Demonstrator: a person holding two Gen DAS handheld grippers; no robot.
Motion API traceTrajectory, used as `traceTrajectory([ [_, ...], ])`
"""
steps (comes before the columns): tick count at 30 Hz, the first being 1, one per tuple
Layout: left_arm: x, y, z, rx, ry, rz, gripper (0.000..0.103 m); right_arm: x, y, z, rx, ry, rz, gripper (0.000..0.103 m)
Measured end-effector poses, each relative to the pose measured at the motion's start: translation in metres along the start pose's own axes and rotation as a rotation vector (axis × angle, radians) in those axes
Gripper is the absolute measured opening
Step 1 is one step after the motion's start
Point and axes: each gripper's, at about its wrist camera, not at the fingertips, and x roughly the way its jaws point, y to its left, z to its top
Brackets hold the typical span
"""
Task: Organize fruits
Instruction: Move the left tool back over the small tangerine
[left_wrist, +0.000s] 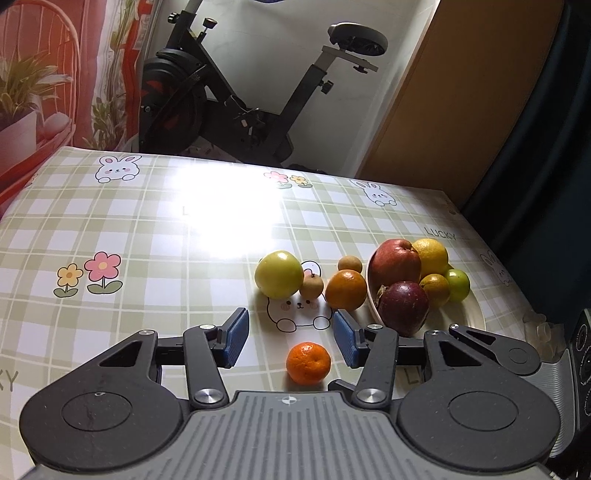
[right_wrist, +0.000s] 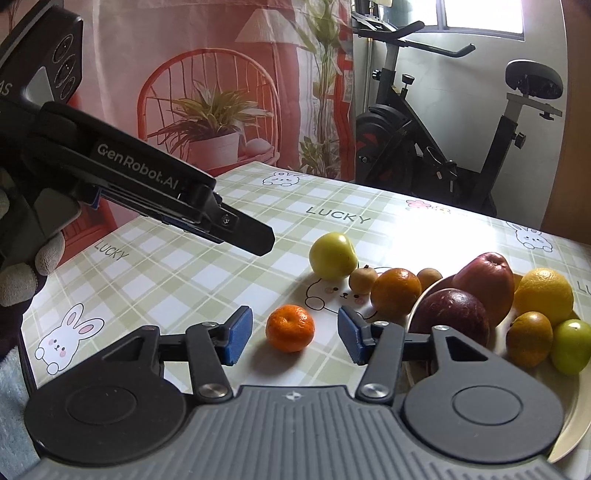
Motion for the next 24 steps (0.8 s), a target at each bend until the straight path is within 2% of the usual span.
traceTrajectory([
  [6, -0.009, -0.004, -0.009, -0.057, -0.025, 0.016, 0.048, -0.013, 0.003, -0.004, -0.031, -0.005, 0.004, 0.054],
  [15, -0.029, -0.018, -0.024, -0.082, -0.08, 0.027, 0.048, -0.04, 0.008, -0.012, -0.051, -0.025, -0.022, 0.053],
  [24, -0.05, -0.02, -0.025, -0.081, -0.109, 0.03, 0.048, -0.052, 0.009, -0.002, -0.04, -0.045, -0.035, 0.054],
])
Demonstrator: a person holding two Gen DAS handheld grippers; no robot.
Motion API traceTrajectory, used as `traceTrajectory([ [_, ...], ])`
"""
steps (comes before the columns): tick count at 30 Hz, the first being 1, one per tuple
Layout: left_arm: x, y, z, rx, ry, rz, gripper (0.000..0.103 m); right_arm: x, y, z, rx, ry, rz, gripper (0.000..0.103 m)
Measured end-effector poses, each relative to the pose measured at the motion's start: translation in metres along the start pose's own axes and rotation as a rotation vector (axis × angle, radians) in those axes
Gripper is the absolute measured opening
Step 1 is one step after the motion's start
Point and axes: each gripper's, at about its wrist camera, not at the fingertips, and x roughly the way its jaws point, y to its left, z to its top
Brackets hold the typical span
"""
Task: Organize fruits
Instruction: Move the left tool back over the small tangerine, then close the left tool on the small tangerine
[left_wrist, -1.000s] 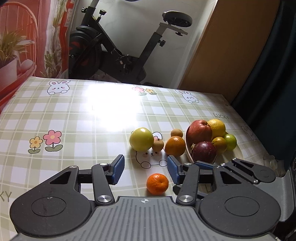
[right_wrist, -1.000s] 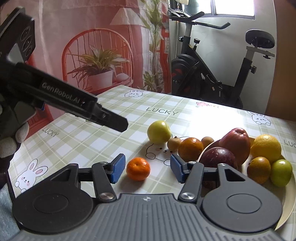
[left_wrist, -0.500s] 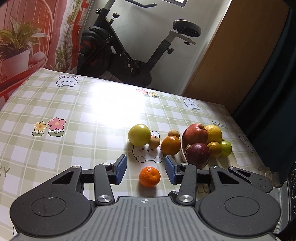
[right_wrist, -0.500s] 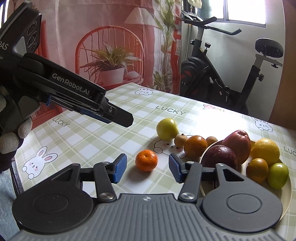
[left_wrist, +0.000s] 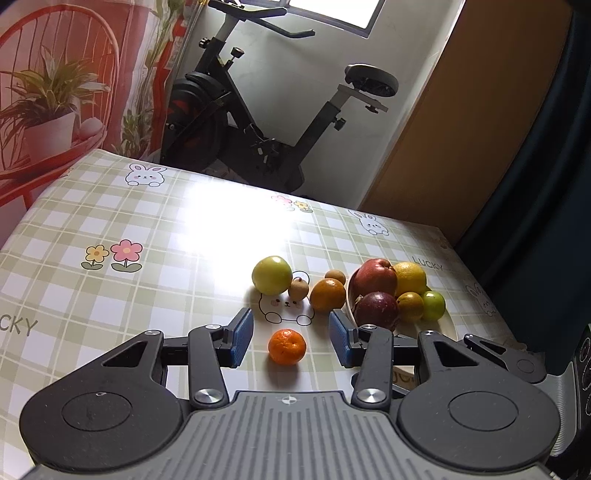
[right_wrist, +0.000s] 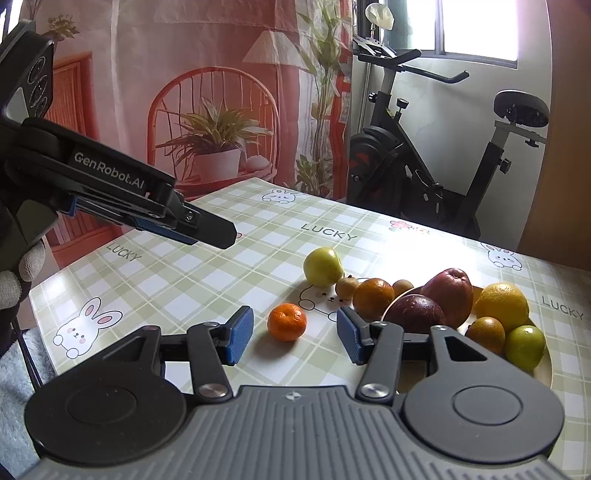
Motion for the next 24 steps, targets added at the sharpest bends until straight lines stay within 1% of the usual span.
traceTrajectory([
  [3, 0.001, 0.002, 0.001, 0.0, 0.004, 0.007, 0.048, 0.01, 0.0, 0.004, -0.02, 0.012, 0.026, 0.053],
  [6, 0.007, 0.008, 0.006, -0.024, 0.019, 0.016, 0.048, 0.025, 0.0, 0.008, -0.063, 0.028, 0.055, 0.053],
  [8, 0.012, 0.014, 0.015, -0.033, 0.02, 0.033, 0.048, 0.035, -0.003, 0.013, -0.091, 0.028, 0.071, 0.053],
  [11, 0.014, 0.019, 0.035, -0.022, -0.002, 0.067, 0.048, 0.05, -0.015, 0.026, -0.075, 0.023, 0.094, 0.053],
  [13, 0.017, 0.02, 0.044, -0.008, -0.008, 0.072, 0.048, 0.06, -0.021, 0.031, -0.064, 0.028, 0.11, 0.053],
  [16, 0.032, 0.023, 0.045, -0.006, 0.043, 0.057, 0.048, 0.075, -0.026, 0.026, -0.052, 0.062, 0.125, 0.053],
  [21, 0.064, 0.026, 0.027, -0.056, 0.152, -0.001, 0.048, 0.088, -0.025, 0.006, -0.028, 0.127, 0.153, 0.052],
  [24, 0.08, 0.022, 0.017, -0.055, 0.207, -0.033, 0.048, 0.096, -0.024, -0.001, -0.023, 0.156, 0.161, 0.052],
])
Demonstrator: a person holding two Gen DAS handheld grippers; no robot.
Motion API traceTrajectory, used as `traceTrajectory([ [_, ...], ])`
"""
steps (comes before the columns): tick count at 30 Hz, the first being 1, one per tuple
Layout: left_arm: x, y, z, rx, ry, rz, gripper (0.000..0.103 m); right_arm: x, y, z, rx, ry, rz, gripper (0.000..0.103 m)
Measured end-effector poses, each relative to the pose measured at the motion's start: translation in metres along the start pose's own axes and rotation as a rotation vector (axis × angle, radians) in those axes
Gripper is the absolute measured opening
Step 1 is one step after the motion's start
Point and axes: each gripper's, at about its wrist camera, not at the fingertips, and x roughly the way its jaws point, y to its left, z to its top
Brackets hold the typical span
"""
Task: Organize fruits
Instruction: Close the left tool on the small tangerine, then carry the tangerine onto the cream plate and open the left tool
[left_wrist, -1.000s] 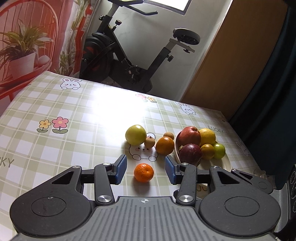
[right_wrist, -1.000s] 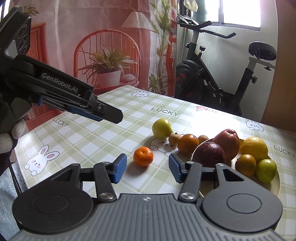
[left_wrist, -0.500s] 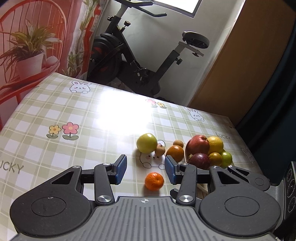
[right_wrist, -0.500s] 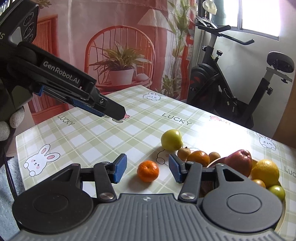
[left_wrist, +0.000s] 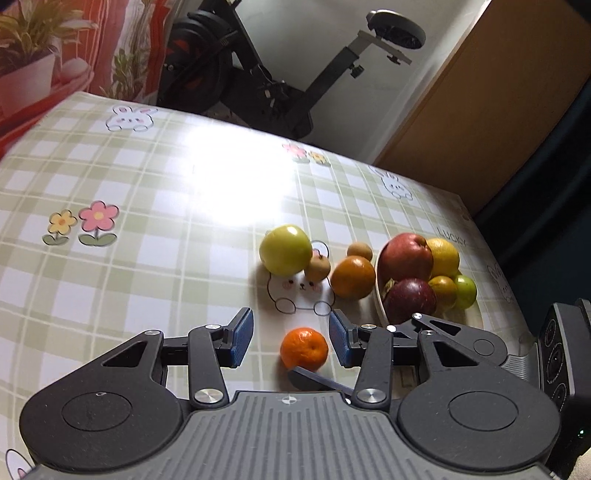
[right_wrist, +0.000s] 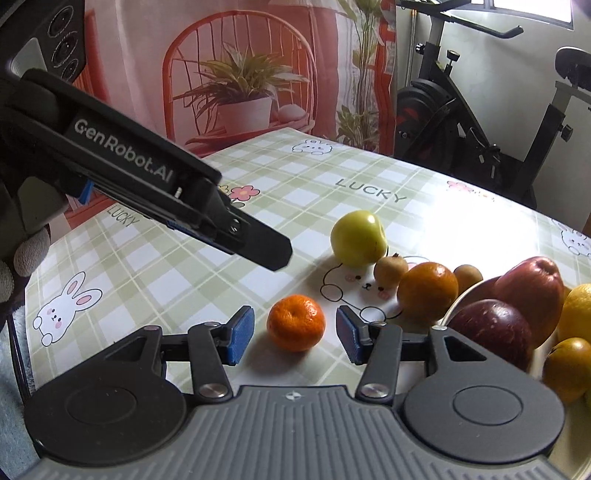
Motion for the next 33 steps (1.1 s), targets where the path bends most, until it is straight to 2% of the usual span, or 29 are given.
traceTrajectory([
  [6, 0.022, -0.002, -0.007, 0.016, 0.069, -0.013, 0.048, 0.006, -0.002, -0.002, 0.03, 0.011, 0.003, 0.044],
  [16, 0.04, -0.007, -0.014, 0.015, 0.097, -0.004, 0.046, 0.004, -0.003, -0.005, 0.068, 0.01, 0.004, 0.039],
  [18, 0.04, -0.01, -0.015, 0.025, 0.091, -0.007, 0.039, 0.001, -0.001, -0.005, 0.06, 0.009, -0.006, 0.039],
  [26, 0.017, -0.036, -0.003, 0.096, 0.009, -0.016, 0.038, -0.029, -0.001, 0.007, 0.028, -0.094, -0.053, 0.039],
  [33, 0.001, -0.079, 0.02, 0.187, -0.066, -0.04, 0.038, -0.066, -0.016, 0.021, 0.014, -0.199, -0.126, 0.039],
])
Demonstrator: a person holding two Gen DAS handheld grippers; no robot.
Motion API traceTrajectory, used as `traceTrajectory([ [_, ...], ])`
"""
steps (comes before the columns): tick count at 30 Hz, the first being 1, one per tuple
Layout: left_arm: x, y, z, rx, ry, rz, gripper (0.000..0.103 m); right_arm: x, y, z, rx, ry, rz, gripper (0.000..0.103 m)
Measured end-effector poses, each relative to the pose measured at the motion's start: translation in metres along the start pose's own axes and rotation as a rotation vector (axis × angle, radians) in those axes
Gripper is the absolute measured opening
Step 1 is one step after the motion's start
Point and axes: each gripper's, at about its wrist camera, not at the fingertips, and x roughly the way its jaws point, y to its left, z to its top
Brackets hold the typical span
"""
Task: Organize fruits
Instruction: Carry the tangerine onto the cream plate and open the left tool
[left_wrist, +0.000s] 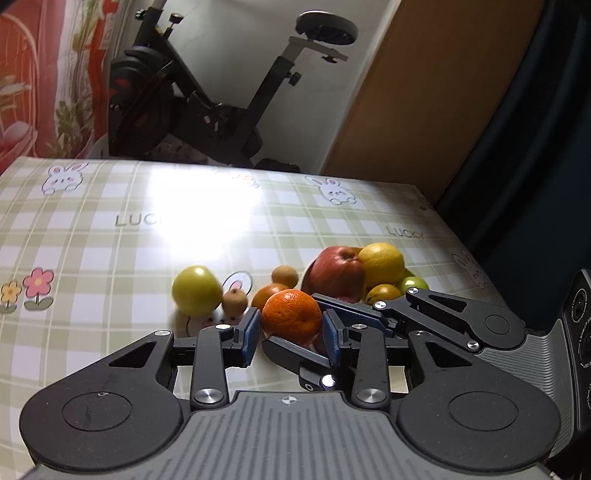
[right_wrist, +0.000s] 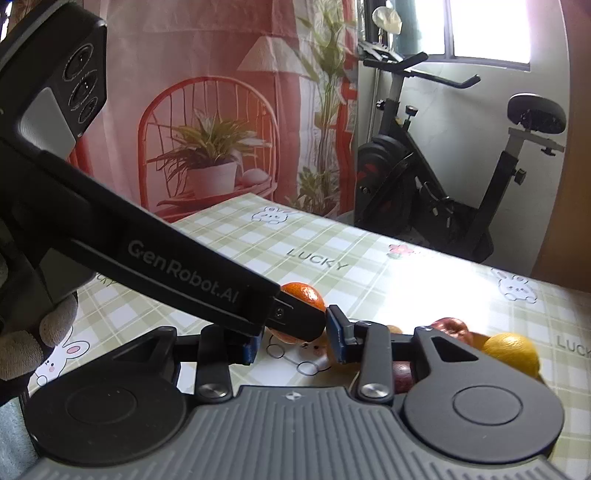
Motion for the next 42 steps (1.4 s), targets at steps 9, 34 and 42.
traceTrajectory([
  [9, 0.04, -0.073, 0.02, 0.093, 0.03, -0.094, 0.039, -0.045, -0.062, -0.01, 0.079, -0.023, -0.12, 0.039],
  [34, 0.159, -0.138, -0.015, 0.074, 0.25, -0.167, 0.039, -0.061, -0.129, -0.08, 0.224, 0.107, -0.253, 0.039],
  [42, 0.151, -0.132, -0.014, 0.056, 0.238, -0.162, 0.047, -0.058, -0.126, -0.08, 0.196, 0.127, -0.275, 0.039],
])
